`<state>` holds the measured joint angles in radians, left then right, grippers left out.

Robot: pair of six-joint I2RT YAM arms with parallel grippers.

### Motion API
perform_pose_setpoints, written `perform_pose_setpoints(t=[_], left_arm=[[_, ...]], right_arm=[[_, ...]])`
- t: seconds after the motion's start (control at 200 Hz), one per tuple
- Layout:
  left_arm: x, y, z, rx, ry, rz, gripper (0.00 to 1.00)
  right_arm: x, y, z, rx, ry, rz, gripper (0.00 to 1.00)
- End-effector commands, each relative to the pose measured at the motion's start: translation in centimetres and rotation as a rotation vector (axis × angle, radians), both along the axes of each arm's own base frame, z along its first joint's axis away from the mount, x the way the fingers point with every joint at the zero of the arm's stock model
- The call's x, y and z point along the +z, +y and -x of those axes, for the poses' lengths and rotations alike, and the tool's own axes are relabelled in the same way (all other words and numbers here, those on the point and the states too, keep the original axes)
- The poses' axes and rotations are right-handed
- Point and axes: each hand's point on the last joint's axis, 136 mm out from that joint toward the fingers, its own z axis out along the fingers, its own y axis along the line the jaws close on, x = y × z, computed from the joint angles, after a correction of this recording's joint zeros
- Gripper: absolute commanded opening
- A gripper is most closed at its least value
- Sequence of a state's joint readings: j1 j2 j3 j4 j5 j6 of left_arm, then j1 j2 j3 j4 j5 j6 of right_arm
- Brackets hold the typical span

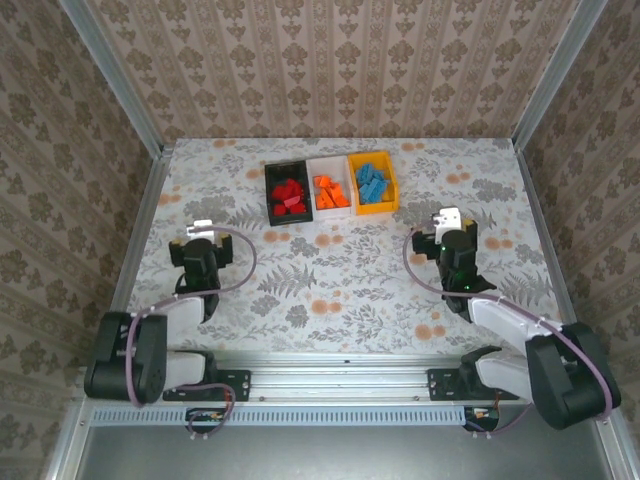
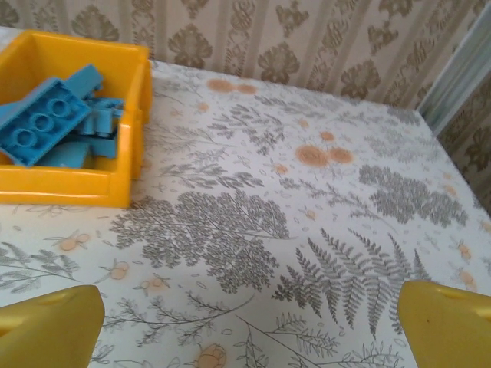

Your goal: Sort the legos into containers by color

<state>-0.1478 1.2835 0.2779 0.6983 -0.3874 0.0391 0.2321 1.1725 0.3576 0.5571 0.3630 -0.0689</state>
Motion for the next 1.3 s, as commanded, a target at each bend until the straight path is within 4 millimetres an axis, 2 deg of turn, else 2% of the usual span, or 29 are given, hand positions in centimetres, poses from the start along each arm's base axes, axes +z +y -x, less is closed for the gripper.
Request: perform_pose_setpoints(t=[0.0,0.165,0.205,0.24,0.38,0.41,0.52,0.55,0.615,0.7,1.295], left_arm=[[2.5,-1.1,-2.3,-0.093,-0.118,0.038,1.0],[-0.5,-1.3,-4.2,-0.124,-0.067,0.047,1.0],[-0.2,-1.3,-4.5,-0.126,-0.081,0.031,1.0],[-0.7,-1.3,-4.4,-0.131,-0.039,0.062,1.0],[-0.7,-1.0,-4.9,-0.141,-0.035,0.091,1.0],[-0.8,-1.1,-4.9,-0.142,-0.031,0.091,1.0],[-0.8,-1.1,-4.9,-0.143,-0.031,0.095,1.0],[-0.8,-1.0,-4.9,-0.141,-0.03,0.094,1.0],[-0.8,-1.0,-4.9,-0.143,-0.03,0.095,1.0],[-0.7,-1.0,-4.9,-0.142,-0.031,0.095,1.0],[-0.7,-1.1,-4.9,-0.145,-0.031,0.095,1.0]], right_arm=[[-0.2,-0.1,-1.2,0.021,-0.051,-0.128,1.0],[-1.5,-0.4,-2.9,0.012,0.014,-0.096,1.0],[-1.5,-0.5,-3.1,0.012,0.017,-0.091,1.0],[-1.4,-0.7,-3.2,0.01,0.01,-0.088,1.0],[-1.2,-0.5,-3.4,0.051,-0.032,-0.079,1.0],[-2.3,-0.7,-3.3,0.043,-0.032,-0.08,1.0],[-3.8,-2.1,-3.2,0.019,-0.066,-0.142,1.0],[-3.6,-2.2,-3.7,0.02,-0.078,-0.146,1.0],[-4.5,-1.8,-4.4,0.06,0.025,-0.178,1.0],[-4.5,-2.3,-4.5,0.066,0.021,-0.222,1.0],[-4.3,-2.1,-4.5,0.052,0.009,-0.184,1.0]])
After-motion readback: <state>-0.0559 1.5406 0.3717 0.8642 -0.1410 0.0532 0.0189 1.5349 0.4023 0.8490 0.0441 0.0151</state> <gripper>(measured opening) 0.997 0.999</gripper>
